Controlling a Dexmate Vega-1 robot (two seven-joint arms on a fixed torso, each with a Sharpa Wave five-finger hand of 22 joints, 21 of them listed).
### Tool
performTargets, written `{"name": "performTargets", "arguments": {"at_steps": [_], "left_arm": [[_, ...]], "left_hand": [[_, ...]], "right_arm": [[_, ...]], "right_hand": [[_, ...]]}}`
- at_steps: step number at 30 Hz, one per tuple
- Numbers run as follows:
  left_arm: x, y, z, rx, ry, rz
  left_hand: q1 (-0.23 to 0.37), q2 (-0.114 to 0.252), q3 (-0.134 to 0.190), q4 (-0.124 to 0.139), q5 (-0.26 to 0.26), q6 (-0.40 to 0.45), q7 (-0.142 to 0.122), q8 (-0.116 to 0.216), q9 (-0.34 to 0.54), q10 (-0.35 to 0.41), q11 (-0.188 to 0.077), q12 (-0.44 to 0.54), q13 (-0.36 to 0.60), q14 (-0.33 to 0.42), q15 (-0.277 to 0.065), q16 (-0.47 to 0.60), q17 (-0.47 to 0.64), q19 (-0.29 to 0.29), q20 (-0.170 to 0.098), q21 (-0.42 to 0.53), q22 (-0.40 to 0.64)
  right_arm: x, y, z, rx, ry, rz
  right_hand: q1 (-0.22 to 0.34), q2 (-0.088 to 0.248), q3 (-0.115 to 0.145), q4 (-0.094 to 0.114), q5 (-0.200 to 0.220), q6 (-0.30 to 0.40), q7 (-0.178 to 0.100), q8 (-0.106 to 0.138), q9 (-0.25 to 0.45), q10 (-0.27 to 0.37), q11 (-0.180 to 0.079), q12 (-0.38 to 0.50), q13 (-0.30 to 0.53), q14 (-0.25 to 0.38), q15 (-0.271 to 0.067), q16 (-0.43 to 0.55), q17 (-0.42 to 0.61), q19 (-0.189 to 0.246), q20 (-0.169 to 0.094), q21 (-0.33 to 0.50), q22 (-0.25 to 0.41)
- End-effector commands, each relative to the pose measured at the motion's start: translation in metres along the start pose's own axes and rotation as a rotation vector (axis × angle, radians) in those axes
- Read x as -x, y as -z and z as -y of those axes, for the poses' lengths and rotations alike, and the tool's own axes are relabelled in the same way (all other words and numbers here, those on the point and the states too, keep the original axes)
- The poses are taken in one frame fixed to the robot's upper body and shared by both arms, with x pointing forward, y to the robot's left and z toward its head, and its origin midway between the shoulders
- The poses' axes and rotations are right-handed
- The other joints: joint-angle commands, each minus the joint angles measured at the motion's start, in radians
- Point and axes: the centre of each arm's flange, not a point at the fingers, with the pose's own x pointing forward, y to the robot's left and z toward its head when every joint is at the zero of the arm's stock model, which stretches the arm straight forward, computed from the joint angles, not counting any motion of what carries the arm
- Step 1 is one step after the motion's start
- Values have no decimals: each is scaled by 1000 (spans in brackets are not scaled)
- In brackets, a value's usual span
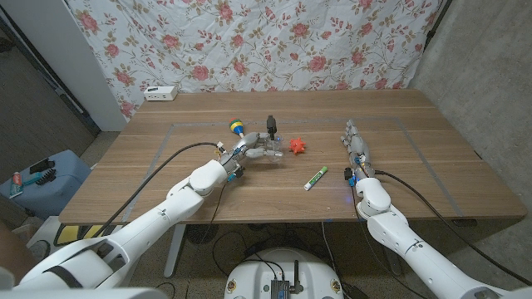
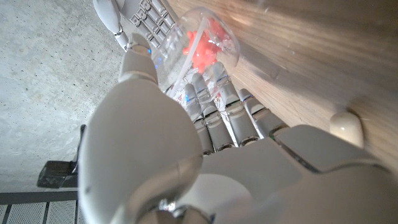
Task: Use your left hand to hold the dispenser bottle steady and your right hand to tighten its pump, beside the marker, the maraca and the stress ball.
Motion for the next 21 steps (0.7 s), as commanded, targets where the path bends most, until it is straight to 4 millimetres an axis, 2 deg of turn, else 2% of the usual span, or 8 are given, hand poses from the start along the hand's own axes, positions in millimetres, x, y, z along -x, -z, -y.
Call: {"name": "performTargets", "arguments": {"at_steps": [1, 21], "left_arm": [[-3, -6, -2, -1, -16, 12], [-25, -27, 7, -23, -5, -8]], "left_hand": [[51, 122, 41, 23, -1, 136, 22, 2, 4, 34, -20, 10, 12, 65, -128, -2, -2, 15, -75, 0, 0], [48, 135, 61, 21, -1, 171, 12, 15, 8, 50, -9, 21, 37, 86, -125, -10, -4, 23, -78, -4, 0]], "right_arm": [[-1, -2, -1, 15, -13, 0], [-5, -25, -8, 66, -78, 25]], "right_hand": [[-3, -1, -2, 0, 7, 5, 0, 6, 2, 3, 4, 8, 2, -4, 2, -3, 2, 6, -29, 9, 5], [-3, -1, -2, -1, 7, 13, 3, 8, 1, 5, 6, 9, 2, -4, 1, -3, 2, 11, -30, 10, 5]]}}
